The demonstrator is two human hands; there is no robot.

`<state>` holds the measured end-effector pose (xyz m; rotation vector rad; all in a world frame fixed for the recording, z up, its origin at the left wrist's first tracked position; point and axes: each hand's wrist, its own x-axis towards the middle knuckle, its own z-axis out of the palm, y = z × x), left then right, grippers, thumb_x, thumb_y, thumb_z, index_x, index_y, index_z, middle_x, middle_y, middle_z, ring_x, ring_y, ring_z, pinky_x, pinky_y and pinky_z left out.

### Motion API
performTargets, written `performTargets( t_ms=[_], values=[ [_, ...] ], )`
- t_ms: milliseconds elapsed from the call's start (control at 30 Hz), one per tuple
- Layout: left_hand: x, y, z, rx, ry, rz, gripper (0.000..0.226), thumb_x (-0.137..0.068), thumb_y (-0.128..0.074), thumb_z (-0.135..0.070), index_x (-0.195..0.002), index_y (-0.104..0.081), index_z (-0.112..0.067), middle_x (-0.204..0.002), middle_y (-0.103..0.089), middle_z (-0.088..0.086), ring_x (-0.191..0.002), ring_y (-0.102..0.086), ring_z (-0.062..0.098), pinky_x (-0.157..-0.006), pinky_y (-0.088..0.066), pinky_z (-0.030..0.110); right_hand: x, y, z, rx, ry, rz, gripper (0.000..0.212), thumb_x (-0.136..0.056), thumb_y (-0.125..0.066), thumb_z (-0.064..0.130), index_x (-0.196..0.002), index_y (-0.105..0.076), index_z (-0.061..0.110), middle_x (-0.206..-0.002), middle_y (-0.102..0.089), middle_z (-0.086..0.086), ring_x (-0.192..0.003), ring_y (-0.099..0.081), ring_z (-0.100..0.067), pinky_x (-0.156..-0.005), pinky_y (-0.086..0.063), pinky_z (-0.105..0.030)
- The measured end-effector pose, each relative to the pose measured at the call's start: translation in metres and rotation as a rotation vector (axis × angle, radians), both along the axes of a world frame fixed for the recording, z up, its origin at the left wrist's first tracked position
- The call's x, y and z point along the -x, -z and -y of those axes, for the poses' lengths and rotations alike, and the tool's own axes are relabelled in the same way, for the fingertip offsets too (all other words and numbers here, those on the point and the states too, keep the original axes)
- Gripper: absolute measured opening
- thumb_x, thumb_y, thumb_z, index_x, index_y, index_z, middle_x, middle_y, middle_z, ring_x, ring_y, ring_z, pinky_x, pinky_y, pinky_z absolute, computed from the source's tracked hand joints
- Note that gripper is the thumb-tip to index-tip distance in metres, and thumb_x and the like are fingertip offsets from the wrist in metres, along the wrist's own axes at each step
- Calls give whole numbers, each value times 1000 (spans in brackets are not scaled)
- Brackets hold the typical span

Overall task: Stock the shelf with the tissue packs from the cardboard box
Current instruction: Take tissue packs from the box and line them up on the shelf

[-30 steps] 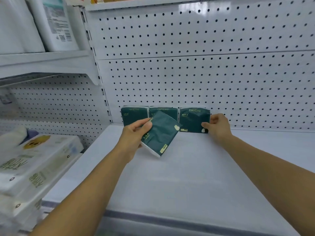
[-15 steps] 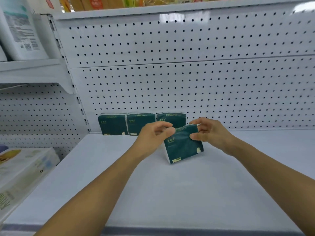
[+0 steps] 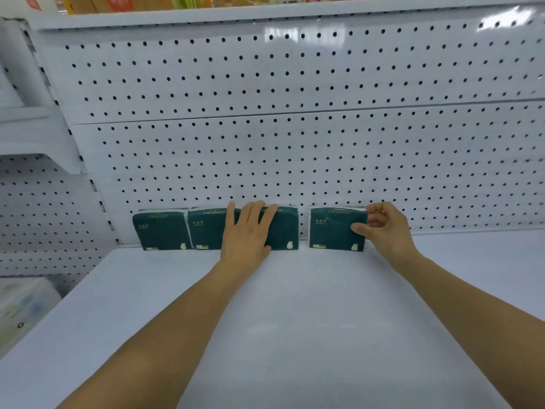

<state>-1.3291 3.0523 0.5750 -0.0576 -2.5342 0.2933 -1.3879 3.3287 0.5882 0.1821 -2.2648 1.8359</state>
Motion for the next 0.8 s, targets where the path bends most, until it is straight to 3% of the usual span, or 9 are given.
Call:
performTargets(
  t_ms=[233,433,533,600,700,800],
  values=[
    [8,4,-1,52,-12,-23,93,-55,-89,-25,-138,-47,-15,-135,-51,9,-119,-54,29,-108,-35,54,12,4,26,-59,8,-66,36,-81,-75,5,-111,-55,11,-102,-62,-4,-82,-55,-6,-63,-44,-12],
    [8,3,1,52,-21,-26,93,-56,-88,-25,-137,-42,-17,-135,-50,8,-120,-53,28,-109,-33,54,16,7,32,-130,28,-74,35,-85,-71,8,-115,-54,13,-109,-60,-3,-87,-54,-10,-61,-41,-10],
    [3,-4,-2,47,-50,30,93,-63,-84,-34,-143,-40,-18,-140,-48,6,-128,-48,26,-114,-24,56,14,4,30,-231,32,-23,41,-88,-69,20,-123,-49,15,-118,-58,-4,-100,-56,-17,-75,-48,-24],
    [-2,-11,-6,13,-60,81,92,-76,-74,-42,-151,-26,-20,-149,-36,3,-140,-33,23,-118,-8,56,8,-1,28,-417,94,-27,54,-89,-66,32,-136,-41,17,-130,-51,-4,-117,-51,-23,-87,-47,-40],
    [-16,-24,-15,-60,-97,108,91,-88,-58,-54,-155,-5,-23,-158,-19,1,-147,-14,21,-119,2,53,-11,-11,28,-750,135,-246,61,-93,-58,35,-145,-34,16,-142,-42,-8,-127,-41,-28,-97,-39,-44],
    [-41,-36,-21,-143,-92,83,91,-91,-53,-58,-156,1,-24,-162,-14,1,-149,-12,22,-120,-5,49,-36,-21,34,-847,95,-486,59,-92,-58,35,-144,-38,14,-144,-43,-9,-129,-41,-30,-104,-34,-45]
  ],
)
